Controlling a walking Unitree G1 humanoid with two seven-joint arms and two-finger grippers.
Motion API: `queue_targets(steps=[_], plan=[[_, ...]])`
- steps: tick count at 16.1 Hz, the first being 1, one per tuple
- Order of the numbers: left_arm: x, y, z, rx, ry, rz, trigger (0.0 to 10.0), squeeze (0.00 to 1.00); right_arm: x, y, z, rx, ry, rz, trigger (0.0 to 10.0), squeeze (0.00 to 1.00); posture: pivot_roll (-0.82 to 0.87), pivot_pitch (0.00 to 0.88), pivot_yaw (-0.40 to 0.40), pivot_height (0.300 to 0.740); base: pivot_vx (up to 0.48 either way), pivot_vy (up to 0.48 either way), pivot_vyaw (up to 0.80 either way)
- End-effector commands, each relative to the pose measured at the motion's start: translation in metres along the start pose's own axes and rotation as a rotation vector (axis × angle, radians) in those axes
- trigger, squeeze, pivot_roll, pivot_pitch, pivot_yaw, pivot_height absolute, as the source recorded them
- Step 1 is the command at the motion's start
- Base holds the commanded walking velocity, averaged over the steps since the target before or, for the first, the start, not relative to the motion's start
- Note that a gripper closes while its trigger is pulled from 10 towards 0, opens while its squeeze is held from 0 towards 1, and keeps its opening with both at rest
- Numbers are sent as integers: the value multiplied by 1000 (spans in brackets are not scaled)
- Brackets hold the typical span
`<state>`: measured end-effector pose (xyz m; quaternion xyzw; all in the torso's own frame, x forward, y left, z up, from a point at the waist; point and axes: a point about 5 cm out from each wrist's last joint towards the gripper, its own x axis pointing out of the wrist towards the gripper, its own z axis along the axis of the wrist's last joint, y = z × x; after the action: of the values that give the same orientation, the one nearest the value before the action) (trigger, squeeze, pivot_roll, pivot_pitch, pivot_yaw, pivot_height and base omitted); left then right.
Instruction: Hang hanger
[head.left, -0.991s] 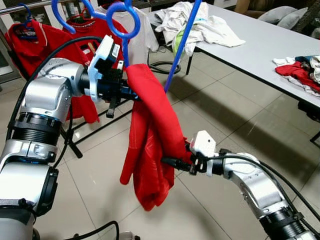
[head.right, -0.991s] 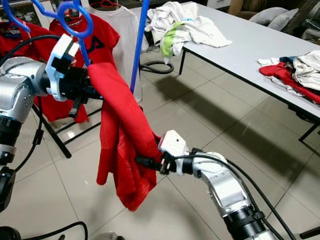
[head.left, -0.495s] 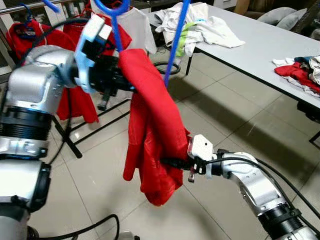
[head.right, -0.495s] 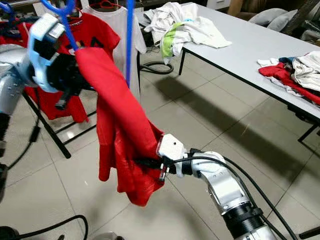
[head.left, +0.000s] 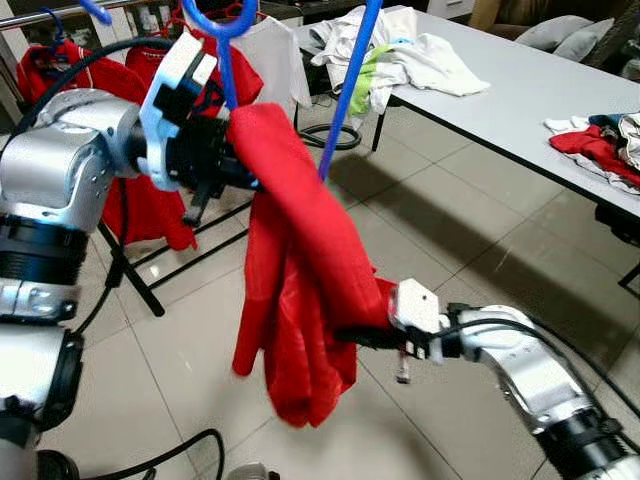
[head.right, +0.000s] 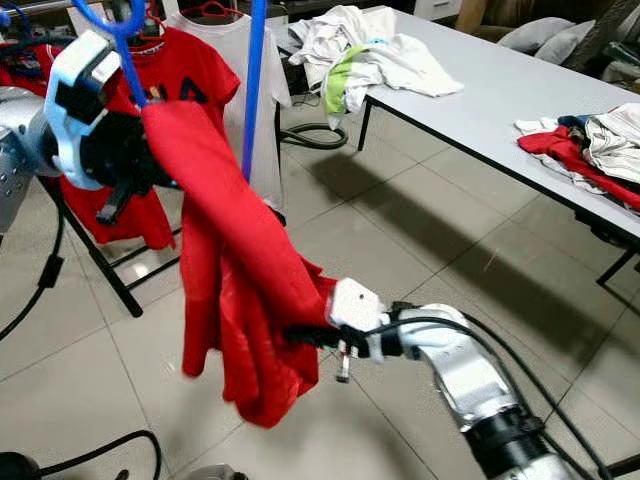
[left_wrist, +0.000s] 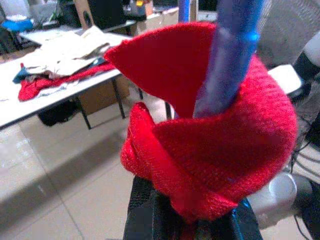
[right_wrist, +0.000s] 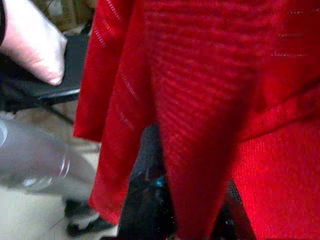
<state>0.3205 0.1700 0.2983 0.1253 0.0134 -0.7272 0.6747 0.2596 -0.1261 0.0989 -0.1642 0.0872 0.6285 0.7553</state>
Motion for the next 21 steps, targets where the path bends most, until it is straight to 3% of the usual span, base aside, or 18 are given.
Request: queue_targets(steps=[1,2,4,6,9,11,12,15,17,19,21], plan=[[-2,-1,-1,28,49,9,0,0,-4,4,-5,-7,37,34,0,0,25,0,-9,740,0,0,0],[-3,-1,-6,29,84,15,0,0,-7,3,-9,-17,68,30,0,0,25,0,-10,740,0,0,0],[-2,-7,-36,16,259,28,0,0,-28,-16,-20,-79,190,-99,0,0,21,0,-13,740,0,0,0],[1,-15,-62,-3,383,22,0,0,-42,-36,-14,-114,190,-239,0,0,17,0,-14,740,0,0,0],[6,-32,-96,-56,463,-5,0,0,-69,-58,-4,-168,195,-382,0,0,10,0,-20,740,0,0,0],[11,-42,-113,-80,508,-21,0,0,-79,-65,-1,-172,175,-433,0,0,7,0,-23,740,0,0,0],[19,-51,-130,-74,560,-28,0,0,-85,-72,6,-144,111,-484,0,0,5,0,-26,740,0,0,0],[22,-64,-148,-79,664,-49,0,0,-88,-74,4,-157,131,-480,0,0,4,0,-30,740,0,0,0],[11,-68,-160,-93,776,-26,0,0,-89,-74,1,-163,147,-460,0,0,4,0,-30,740,0,0,0],[3,-67,-165,-104,827,15,0,0,-89,-74,0,-174,171,-426,0,0,5,0,-27,740,0,0,0],[-8,-65,-170,-79,929,85,0,0,-93,-74,-4,-205,242,-369,0,0,5,0,-29,740,0,0,0]])
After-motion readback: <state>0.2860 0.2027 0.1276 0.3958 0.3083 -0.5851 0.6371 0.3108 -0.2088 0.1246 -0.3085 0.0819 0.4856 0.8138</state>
